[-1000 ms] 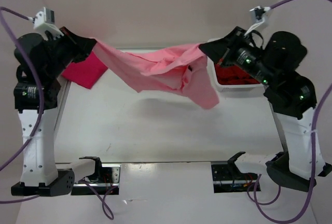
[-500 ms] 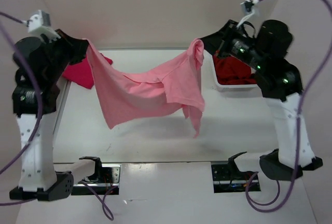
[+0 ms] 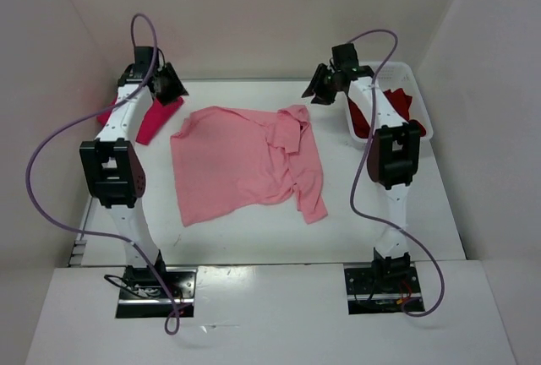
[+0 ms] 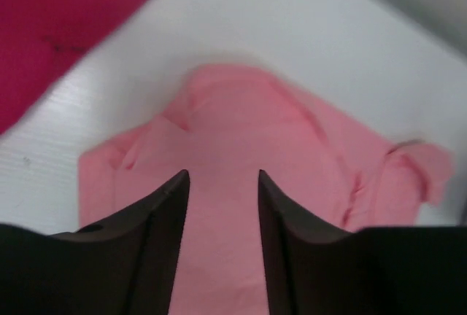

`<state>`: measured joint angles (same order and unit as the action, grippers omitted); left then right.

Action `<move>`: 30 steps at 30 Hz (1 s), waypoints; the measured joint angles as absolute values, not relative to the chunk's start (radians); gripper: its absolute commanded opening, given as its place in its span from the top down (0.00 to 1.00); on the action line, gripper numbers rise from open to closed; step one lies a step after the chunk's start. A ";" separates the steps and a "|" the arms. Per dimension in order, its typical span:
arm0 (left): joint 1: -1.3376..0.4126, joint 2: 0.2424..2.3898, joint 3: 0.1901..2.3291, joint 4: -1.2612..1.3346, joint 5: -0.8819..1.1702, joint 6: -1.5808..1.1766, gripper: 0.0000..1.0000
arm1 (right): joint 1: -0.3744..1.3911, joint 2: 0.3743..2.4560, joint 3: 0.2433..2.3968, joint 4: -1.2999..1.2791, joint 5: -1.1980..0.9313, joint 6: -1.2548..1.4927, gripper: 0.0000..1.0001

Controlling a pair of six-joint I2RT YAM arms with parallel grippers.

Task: Fold and stack the t-shirts
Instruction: Flatten out the tshirt

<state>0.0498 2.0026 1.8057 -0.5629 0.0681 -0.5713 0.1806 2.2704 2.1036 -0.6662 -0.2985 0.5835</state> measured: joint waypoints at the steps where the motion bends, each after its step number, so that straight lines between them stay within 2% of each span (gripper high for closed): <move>1: 0.052 1.995 1.840 -0.558 0.068 -0.572 0.44 | 0.180 2.249 2.100 -0.670 -0.283 0.578 0.52; 3: 0.053 1.955 1.873 -0.526 0.076 -0.570 0.44 | 0.181 2.156 2.025 -0.632 -0.260 0.566 0.53; 5: 0.054 1.856 1.788 -0.466 0.086 -0.566 0.46 | 0.184 1.990 1.851 -0.601 -0.245 0.555 0.64; 6: 0.051 1.788 1.712 -0.451 0.095 -0.561 0.50 | 0.187 1.902 1.764 -0.586 -0.241 0.552 0.77; 7: 0.051 1.723 1.639 -0.439 0.104 -0.559 0.54 | 0.193 1.813 1.666 -0.550 -0.236 0.547 0.83; 8: 0.049 1.655 1.542 -0.413 0.112 -0.557 0.72 | 0.204 1.719 1.567 -0.537 -0.235 0.551 0.89; 9: 0.045 1.580 1.437 -0.397 0.120 -0.561 0.81 | 0.223 1.625 1.467 -0.523 -0.232 0.556 0.97; 11: 0.038 1.461 1.254 -0.405 0.135 -0.580 0.97 | 0.272 1.487 1.303 -0.498 -0.224 0.563 1.00; 12: 0.033 1.405 1.153 -0.401 0.144 -0.585 1.00 | 0.304 1.433 1.228 -0.495 -0.219 0.567 1.00; 17: 0.035 1.205 0.808 -0.469 0.191 -0.665 1.00 | 0.468 1.348 0.982 -0.517 -0.187 0.604 1.00; 19: 0.043 1.121 0.725 -0.503 0.208 -0.723 0.96 | 0.494 1.332 0.913 -0.538 -0.186 0.622 0.99; 20: 0.046 1.083 0.692 -0.509 0.216 -0.754 0.90 | 0.495 1.321 0.888 -0.547 -0.184 0.630 0.97; 21: 0.050 1.046 0.660 -0.510 0.222 -0.783 0.71 | 0.495 1.307 0.864 -0.551 -0.181 0.637 0.97; 22: 0.056 1.014 0.630 -0.515 0.224 -0.808 0.64 | 0.495 1.289 0.847 -0.558 -0.176 0.643 0.95; 24: 0.073 0.976 0.592 -0.537 0.226 -0.867 0.55 | 0.495 1.255 0.834 -0.566 -0.171 0.658 0.94; 25: 0.086 0.969 0.572 -0.535 0.230 -0.897 0.43 | 0.495 1.242 0.834 -0.564 -0.171 0.664 0.94; 27: 0.115 0.968 0.533 -0.538 0.235 -0.943 0.30 | 0.495 1.224 0.834 -0.561 -0.171 0.669 0.93; 30: 0.163 0.973 0.464 -0.508 0.248 -0.999 0.29 | 0.497 1.222 0.834 -0.561 -0.171 0.676 0.91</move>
<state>0.1635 0.9726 0.4637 -0.5079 0.2478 -0.9989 0.4973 1.2221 0.8337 -0.5610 -0.1715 0.6758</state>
